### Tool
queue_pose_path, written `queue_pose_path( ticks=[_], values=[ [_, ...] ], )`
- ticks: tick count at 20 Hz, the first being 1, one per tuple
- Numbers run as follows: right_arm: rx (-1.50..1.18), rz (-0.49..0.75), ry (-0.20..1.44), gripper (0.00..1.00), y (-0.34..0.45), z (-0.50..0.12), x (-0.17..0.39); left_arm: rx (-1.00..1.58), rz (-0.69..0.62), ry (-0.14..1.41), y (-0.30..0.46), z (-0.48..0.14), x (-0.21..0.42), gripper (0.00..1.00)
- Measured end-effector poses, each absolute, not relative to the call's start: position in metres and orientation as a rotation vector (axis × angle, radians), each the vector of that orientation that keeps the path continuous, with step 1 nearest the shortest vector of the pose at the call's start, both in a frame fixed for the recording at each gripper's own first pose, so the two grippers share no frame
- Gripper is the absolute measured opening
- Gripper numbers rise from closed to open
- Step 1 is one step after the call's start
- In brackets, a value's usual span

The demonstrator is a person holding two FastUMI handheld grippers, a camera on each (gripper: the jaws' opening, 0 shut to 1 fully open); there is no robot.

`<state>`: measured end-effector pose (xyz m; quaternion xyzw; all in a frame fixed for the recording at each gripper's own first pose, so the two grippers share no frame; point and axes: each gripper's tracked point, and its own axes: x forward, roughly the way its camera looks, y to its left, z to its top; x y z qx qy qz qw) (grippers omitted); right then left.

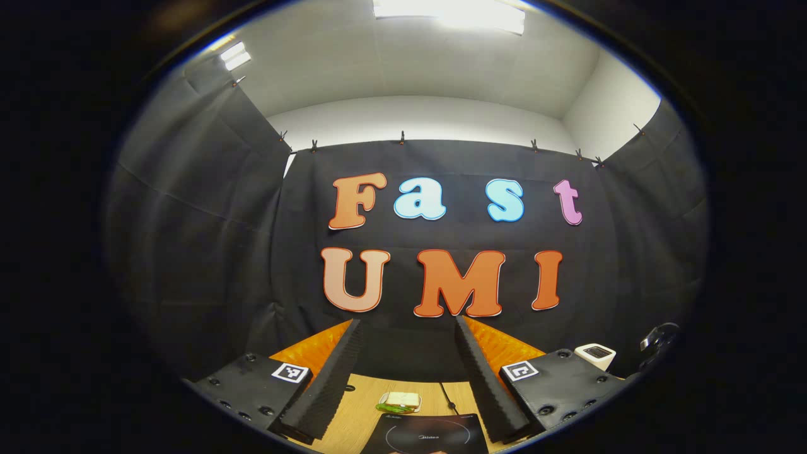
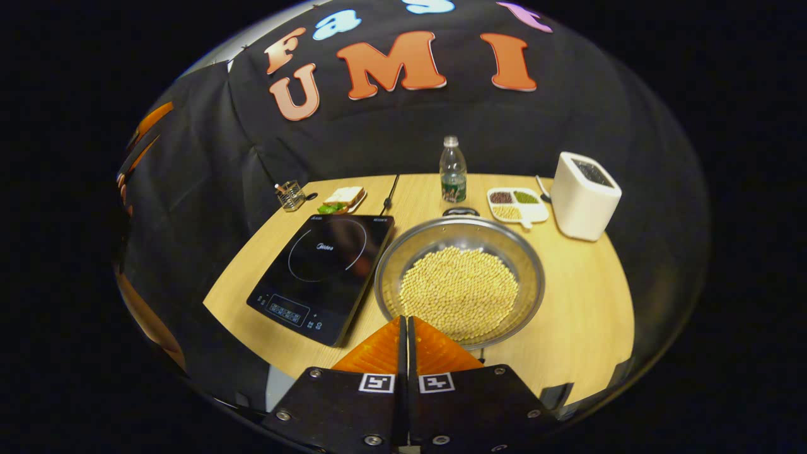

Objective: First push the handle of the pot to place it horizontally, then grasp the pot with both hands and set it on the induction cooktop.

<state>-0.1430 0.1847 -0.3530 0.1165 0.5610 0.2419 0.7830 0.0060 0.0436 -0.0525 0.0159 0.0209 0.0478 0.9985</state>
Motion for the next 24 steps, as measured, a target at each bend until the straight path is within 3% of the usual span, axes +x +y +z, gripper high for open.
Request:
queue_pose_path(
  ticks=[10, 24],
  values=[
    [0.288, 0.586, 1.465, 0.00, 0.215, -0.400, -0.182, 0.019, 0.129, 0.104, 0.069, -0.082, 0.015, 0.95],
    [0.366, 0.504, 1.647, 0.00, 0.215, -0.452, -0.191, 0.066, 0.132, 0.130, 0.068, -0.090, 0.025, 0.97]
  ],
)
